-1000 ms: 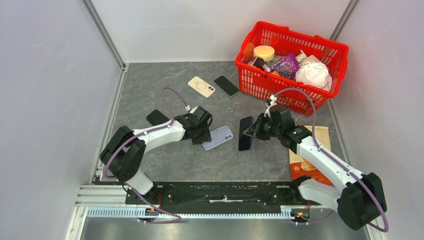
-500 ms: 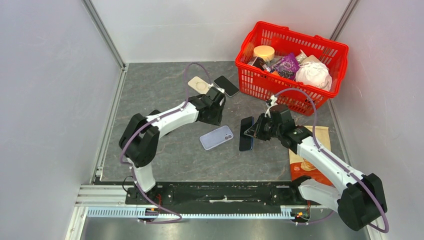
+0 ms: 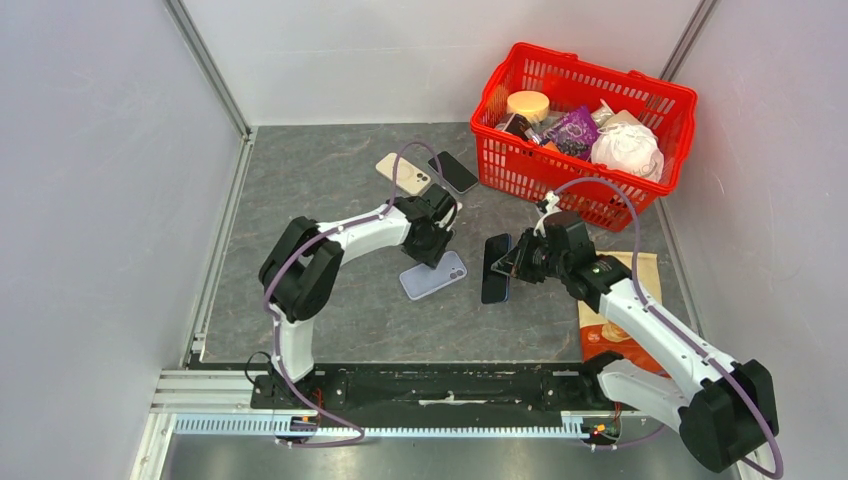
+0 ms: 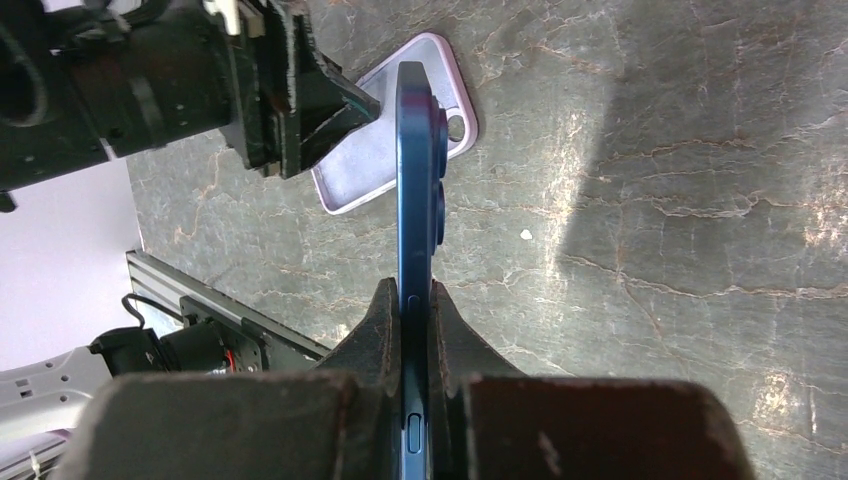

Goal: Put the phone into the phone case

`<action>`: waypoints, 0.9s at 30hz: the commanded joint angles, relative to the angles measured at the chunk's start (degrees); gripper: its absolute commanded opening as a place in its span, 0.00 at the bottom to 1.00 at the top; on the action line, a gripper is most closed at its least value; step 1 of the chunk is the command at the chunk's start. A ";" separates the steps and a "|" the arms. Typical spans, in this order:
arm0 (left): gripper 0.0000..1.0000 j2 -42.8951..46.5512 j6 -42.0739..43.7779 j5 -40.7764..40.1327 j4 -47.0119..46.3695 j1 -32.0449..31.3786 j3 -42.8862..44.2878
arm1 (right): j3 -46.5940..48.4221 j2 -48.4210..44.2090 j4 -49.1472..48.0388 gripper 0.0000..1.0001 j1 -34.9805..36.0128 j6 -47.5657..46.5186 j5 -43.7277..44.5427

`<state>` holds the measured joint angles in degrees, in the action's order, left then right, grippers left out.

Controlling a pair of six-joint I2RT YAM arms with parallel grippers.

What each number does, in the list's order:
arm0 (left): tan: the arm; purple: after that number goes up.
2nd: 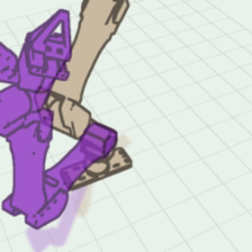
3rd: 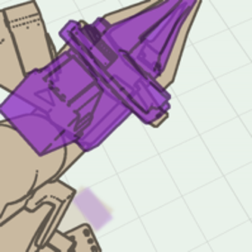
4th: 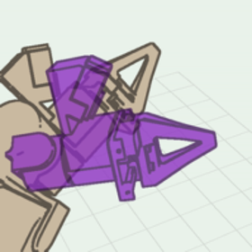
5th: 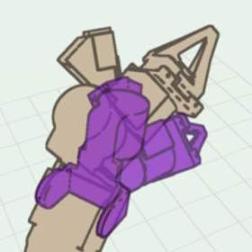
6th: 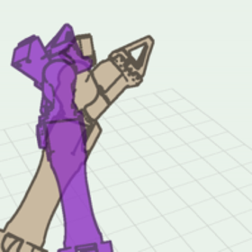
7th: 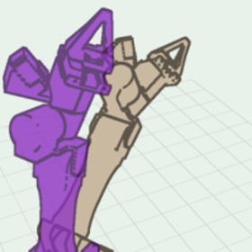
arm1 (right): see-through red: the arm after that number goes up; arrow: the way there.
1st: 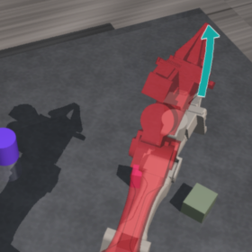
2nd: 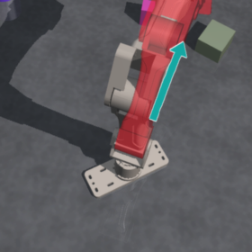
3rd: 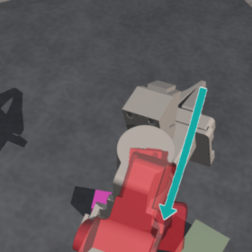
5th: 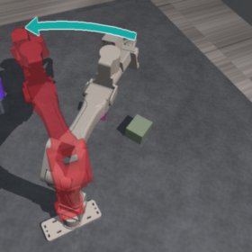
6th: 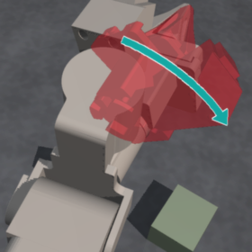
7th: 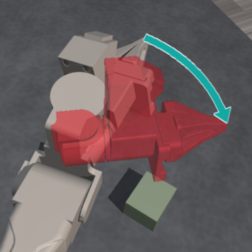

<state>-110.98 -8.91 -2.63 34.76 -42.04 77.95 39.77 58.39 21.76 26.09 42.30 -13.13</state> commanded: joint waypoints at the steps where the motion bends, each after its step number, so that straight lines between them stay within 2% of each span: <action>1: 0.52 -2.32 3.74 -1.08 0.66 -0.23 1.61 | -0.12 -2.12 -2.13 0.00 -0.02 -0.51 0.00; 3: 0.48 -2.56 2.54 -1.94 0.44 -0.23 1.85 | -0.13 -2.10 -2.08 0.00 -0.04 -0.49 -0.16; 9: 0.06 0.10 -8.31 -5.09 -0.40 -0.23 -0.07 | 0.05 -1.42 -2.47 0.00 -0.02 -0.69 -0.29; 10: 0.02 0.90 -11.22 -5.85 -0.31 -0.23 -0.60 | 0.21 -1.08 -2.51 0.00 0.01 -0.73 -0.24; 16: 0.02 7.67 -28.58 -8.33 0.32 -0.45 -6.05 | 0.85 2.04 -4.89 0.00 0.01 -0.74 -0.97; 21: 0.02 14.24 -43.22 -8.77 -2.99 -2.47 -13.11 | 0.33 6.86 -11.99 0.00 0.02 1.21 -4.52; 24: 0.02 17.46 -49.04 -8.20 -8.52 -3.83 -18.47 | 0.05 9.93 -16.29 0.00 0.02 2.61 -6.03; 27: 0.02 17.87 -50.06 -8.16 -10.79 -4.10 -20.48 | -0.13 12.34 -19.87 0.00 0.10 3.39 -7.00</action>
<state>-95.09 -49.34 -9.63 30.17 -45.45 59.68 39.75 68.95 12.43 26.09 43.62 -16.78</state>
